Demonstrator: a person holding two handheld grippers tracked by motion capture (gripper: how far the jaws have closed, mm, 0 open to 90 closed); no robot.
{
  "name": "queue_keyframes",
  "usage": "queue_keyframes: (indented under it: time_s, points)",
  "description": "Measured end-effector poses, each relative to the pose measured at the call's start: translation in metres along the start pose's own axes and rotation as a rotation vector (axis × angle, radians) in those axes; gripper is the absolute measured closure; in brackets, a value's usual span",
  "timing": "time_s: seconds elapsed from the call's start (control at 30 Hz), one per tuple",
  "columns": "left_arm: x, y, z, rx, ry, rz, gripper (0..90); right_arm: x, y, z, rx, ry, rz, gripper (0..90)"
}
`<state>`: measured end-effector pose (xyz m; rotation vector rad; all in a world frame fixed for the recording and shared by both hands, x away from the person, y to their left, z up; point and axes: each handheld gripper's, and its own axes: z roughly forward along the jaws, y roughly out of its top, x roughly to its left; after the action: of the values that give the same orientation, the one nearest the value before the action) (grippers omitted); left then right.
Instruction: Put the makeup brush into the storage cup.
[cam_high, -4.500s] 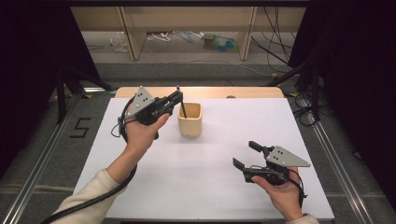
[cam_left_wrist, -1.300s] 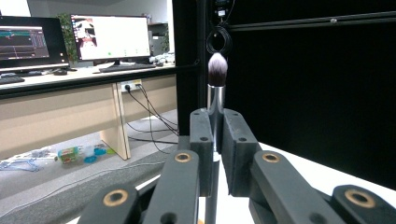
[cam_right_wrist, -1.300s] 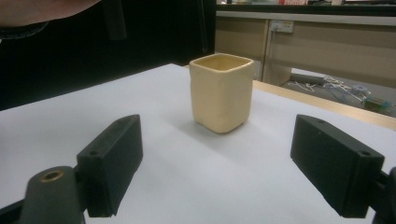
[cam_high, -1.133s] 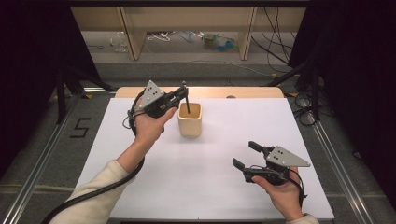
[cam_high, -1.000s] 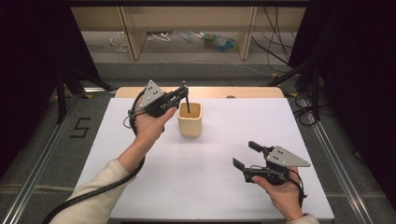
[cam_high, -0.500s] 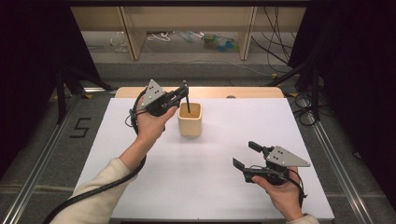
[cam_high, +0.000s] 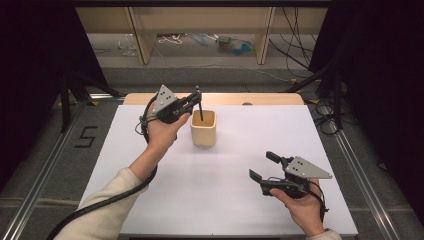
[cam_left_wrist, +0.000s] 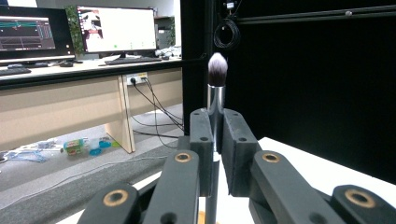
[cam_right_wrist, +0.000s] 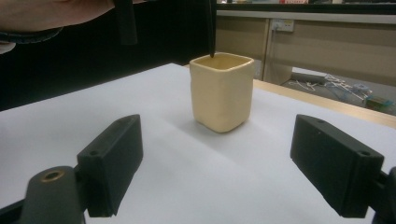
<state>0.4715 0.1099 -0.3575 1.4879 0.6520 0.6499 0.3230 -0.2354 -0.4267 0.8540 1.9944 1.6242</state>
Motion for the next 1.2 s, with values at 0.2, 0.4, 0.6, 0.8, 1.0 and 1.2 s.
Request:
queue_keyframes:
  time_s: [0.2,0.4,0.6,0.8,1.0,1.2]
  points:
    - [0.001,-0.002,0.002,0.005,0.0,-0.002,83.6,0.0,0.0,0.0,0.0,0.0,0.0,18.2]
    - [0.001,-0.003,0.004,0.007,0.003,-0.007,83.6,0.0,0.0,0.0,0.0,0.001,0.0,18.2]
    - [0.002,-0.004,0.006,0.009,0.006,-0.01,83.7,0.0,0.0,0.0,0.001,0.002,-0.001,18.2]
    - [0.001,-0.005,0.007,0.009,0.003,-0.01,83.6,0.0,0.0,0.0,-0.004,0.008,0.005,18.2]
    - [0.0,-0.005,0.009,0.014,0.005,-0.011,83.6,-0.001,0.0,0.001,-0.014,0.002,-0.017,18.2]
    - [0.001,-0.007,0.011,0.018,0.009,-0.011,83.6,0.0,-0.001,0.0,-0.003,0.01,0.005,18.2]
